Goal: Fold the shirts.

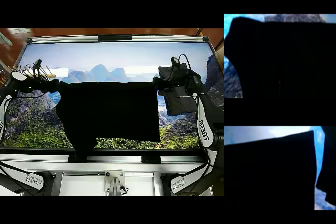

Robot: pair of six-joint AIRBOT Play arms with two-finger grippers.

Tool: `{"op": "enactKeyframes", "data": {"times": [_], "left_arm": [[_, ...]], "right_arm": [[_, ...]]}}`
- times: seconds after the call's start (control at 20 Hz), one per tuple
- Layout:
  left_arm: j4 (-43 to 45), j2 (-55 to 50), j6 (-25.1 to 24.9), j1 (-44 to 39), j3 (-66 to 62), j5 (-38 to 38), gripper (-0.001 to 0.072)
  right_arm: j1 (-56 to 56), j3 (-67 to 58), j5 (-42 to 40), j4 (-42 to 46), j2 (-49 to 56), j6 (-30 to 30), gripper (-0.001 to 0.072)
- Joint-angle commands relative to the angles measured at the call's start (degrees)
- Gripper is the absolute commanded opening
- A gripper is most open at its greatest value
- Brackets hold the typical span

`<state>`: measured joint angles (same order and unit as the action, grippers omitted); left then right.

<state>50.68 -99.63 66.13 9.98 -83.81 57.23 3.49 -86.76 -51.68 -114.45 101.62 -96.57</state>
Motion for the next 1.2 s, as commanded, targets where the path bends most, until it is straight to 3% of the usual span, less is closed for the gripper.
{"op": "enactKeyframes", "data": {"times": [0.0, 0.35, 0.55, 0.85, 0.9, 0.95, 1.0, 1.05, 1.15], "left_arm": [[5.9, -0.7, 3.9, 0.6, -0.1, 12.3, 0.0027], [9.6, -0.9, 4.7, 1.5, -0.1, 12.2, 0.0027], [9.6, -0.9, 3.8, 2.0, -0.1, 11.8, 0.0028], [9.6, -1.0, 5.3, 2.0, -0.1, 12.9, 0.003], [9.5, -1.0, 6.4, 2.0, -0.1, 13.7, 0.0068], [9.4, -1.0, 7.3, 2.1, -0.4, 15.3, 0.026], [9.4, -0.9, 8.2, 2.4, -1.1, 17.7, 0.0525], [9.4, -0.7, 8.1, 3.0, -2.0, 20.2, 0.0536], [9.6, 1.2, 8.1, 5.0, -2.7, 24.9, 0.044]], "right_arm": [[0.7, 0.1, -11.5, 2.3, 0.2, 2.1, 0.0061], [0.7, 0.1, -11.3, 9.3, 0.3, 5.6, 0.006], [0.7, 0.1, -11.2, 8.2, 0.3, 6.6, 0.0061], [0.7, 0.1, -19.5, 4.9, 0.3, 8.1, 0.0074], [0.7, 0.1, -20.4, 4.7, 0.3, 8.3, 0.024], [0.7, 0.1, -22.1, 3.8, 0.2, 7.6, 0.0496], [0.7, -0.1, -24.5, 3.6, 0.0, 6.4, 0.0514], [0.7, -0.1, -27.2, 4.9, -1.0, 5.5, 0.0514], [0.7, -0.1, -32.5, 10.2, -4.3, 4.2, 0.0513]]}}
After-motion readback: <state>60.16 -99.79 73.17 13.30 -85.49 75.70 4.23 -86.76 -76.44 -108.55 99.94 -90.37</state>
